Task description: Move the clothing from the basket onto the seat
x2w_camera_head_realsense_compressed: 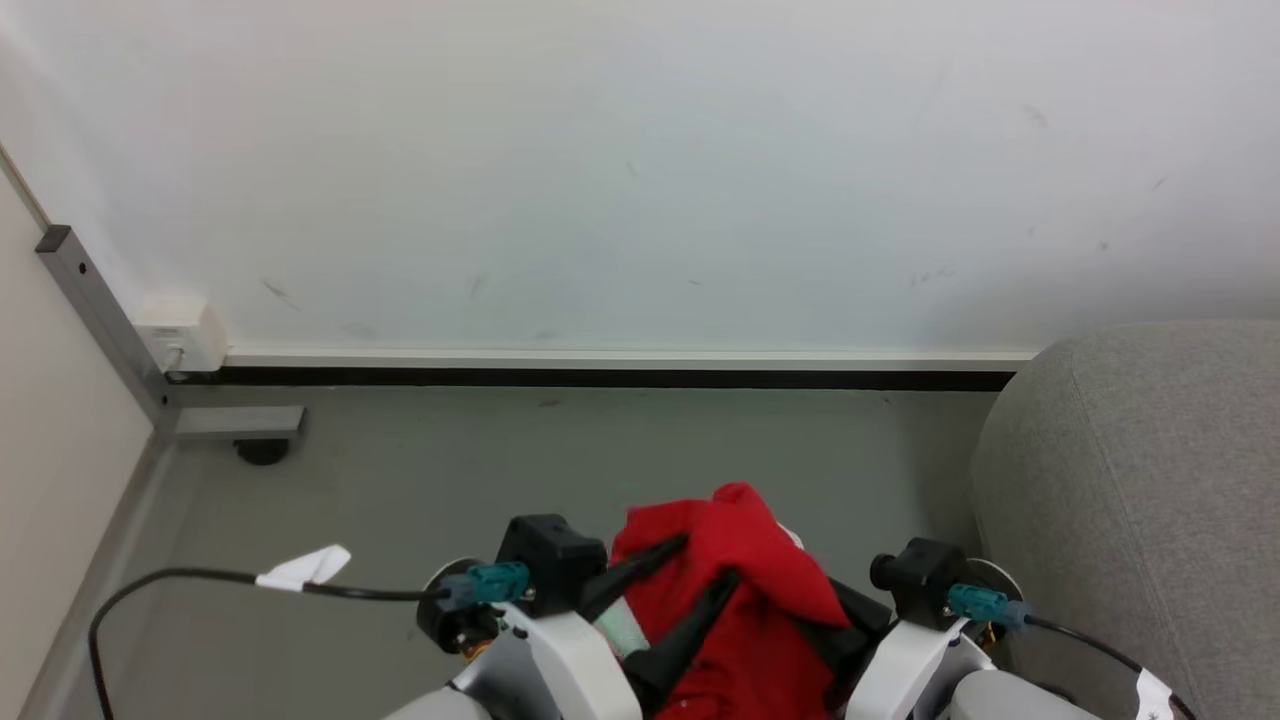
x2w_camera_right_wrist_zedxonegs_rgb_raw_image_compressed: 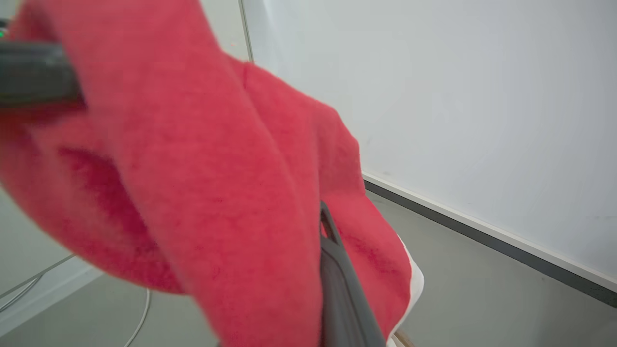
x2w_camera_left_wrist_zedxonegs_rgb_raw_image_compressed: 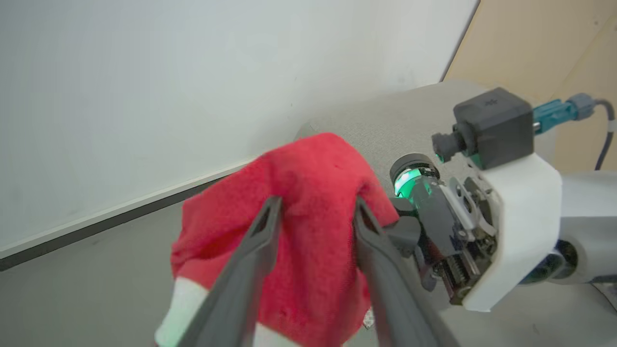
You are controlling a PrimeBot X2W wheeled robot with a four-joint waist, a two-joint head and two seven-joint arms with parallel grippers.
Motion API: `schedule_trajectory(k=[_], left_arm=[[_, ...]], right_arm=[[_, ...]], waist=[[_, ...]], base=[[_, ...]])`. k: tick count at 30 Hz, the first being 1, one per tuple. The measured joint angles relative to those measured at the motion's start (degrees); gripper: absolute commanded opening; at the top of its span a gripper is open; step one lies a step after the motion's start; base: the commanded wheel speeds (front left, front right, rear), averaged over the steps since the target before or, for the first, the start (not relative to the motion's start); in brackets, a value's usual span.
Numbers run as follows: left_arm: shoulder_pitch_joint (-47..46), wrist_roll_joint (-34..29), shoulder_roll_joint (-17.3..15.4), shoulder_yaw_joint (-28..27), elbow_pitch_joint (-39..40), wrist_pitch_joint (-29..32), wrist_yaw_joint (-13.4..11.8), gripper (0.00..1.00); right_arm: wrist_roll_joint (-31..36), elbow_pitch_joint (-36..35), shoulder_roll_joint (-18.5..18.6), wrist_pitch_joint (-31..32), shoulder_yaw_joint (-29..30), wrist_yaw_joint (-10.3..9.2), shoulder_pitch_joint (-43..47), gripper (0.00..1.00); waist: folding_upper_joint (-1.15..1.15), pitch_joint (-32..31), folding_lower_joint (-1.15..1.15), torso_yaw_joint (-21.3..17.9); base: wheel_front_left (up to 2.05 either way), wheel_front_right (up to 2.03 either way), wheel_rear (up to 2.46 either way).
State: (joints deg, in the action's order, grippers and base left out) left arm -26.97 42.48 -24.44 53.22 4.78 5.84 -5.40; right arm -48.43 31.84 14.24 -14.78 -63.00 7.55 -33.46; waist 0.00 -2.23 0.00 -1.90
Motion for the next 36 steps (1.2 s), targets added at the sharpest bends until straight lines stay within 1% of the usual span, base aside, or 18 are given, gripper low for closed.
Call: schedule_trajectory(k=[3,4,10,15,18,22,28,36], left_arm=[[0.67,-2.21,-0.65,0.23,-1.76,-2.55,-0.34,1.0],[0.9,-2.53,-0.67,0.04,-2.46,-3.57,-0.77,1.0],[2.87,-4.36,-0.23,0.15,-7.53,-10.16,-0.93,1.0],[4.63,-4.81,1.09,0.38,-12.56,-15.29,0.3,1.0],[5.04,-5.11,1.75,0.93,-14.91,-16.62,1.18,1.0],[5.04,-5.11,2.69,1.11,-16.28,-17.58,1.82,1.0],[4.8,-5.21,3.56,1.16,-16.8,-18.5,2.13,1.0],[4.16,-5.97,5.04,1.94,-16.6,-19.2,2.68,1.0]], right_arm=[[-0.59,0.32,0.48,-0.18,2.38,0.0,-0.48,0.0],[-0.74,0.19,0.6,-0.19,3.2,0.0,-0.49,0.0],[-0.49,-1.09,1.87,-0.24,8.2,0.0,-0.49,0.0],[0.53,-2.26,2.75,-0.25,12.35,0.0,-0.02,0.0],[1.48,-2.47,3.56,-0.25,13.71,0.0,0.75,0.0],[1.96,-3.14,3.65,-0.25,15.27,0.0,1.02,0.0],[2.59,-3.85,4.01,-0.25,16.82,0.0,1.42,0.0],[3.43,-4.33,5.89,-0.25,18.84,0.0,2.38,0.0]], waist=[[0.0,0.19,0.0,-0.52],[0.0,0.25,0.0,-0.62],[0.0,0.48,0.0,-1.05],[0.0,0.65,0.01,-0.94],[0.0,0.75,0.01,-1.14],[0.0,0.86,0.01,-2.17],[0.0,1.26,0.01,-5.4],[0.0,2.39,0.01,-12.42]], base=[[0.0,0.0,0.0],[0.0,0.0,0.0],[0.0,0.0,0.0],[0.0,0.0,0.0],[0.0,0.0,0.0],[0.0,0.0,0.0],[0.0,0.0,0.0],[0.0,0.0,0.0]])
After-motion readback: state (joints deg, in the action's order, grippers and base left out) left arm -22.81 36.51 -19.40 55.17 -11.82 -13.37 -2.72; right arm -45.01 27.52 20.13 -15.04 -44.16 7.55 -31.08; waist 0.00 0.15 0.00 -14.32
